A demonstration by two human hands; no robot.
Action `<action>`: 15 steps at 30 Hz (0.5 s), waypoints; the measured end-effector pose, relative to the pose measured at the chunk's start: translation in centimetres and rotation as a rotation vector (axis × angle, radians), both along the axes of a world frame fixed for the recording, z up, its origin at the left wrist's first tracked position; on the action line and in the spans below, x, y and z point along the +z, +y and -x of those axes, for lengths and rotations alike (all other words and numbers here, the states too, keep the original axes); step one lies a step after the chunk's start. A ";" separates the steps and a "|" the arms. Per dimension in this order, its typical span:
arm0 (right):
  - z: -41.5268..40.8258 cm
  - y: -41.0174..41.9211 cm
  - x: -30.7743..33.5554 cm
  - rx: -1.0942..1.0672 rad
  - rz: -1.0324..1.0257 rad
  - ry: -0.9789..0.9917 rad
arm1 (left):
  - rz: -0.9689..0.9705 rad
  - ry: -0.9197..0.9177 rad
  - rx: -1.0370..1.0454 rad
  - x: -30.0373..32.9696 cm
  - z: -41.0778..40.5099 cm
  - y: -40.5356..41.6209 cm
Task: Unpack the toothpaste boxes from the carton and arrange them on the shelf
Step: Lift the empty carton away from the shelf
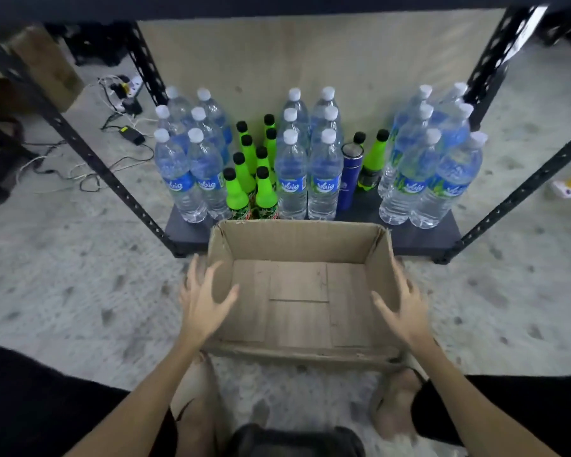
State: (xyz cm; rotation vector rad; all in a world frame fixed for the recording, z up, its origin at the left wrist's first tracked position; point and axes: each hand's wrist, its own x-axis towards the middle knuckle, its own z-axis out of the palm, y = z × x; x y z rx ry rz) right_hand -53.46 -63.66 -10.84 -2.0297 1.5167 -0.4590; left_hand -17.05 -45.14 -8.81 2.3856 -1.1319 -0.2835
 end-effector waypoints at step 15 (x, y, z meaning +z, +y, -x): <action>-1.3 -0.9 -0.4 0.040 -0.232 -0.124 | 0.075 0.596 0.048 -3.3 -2.9 0.3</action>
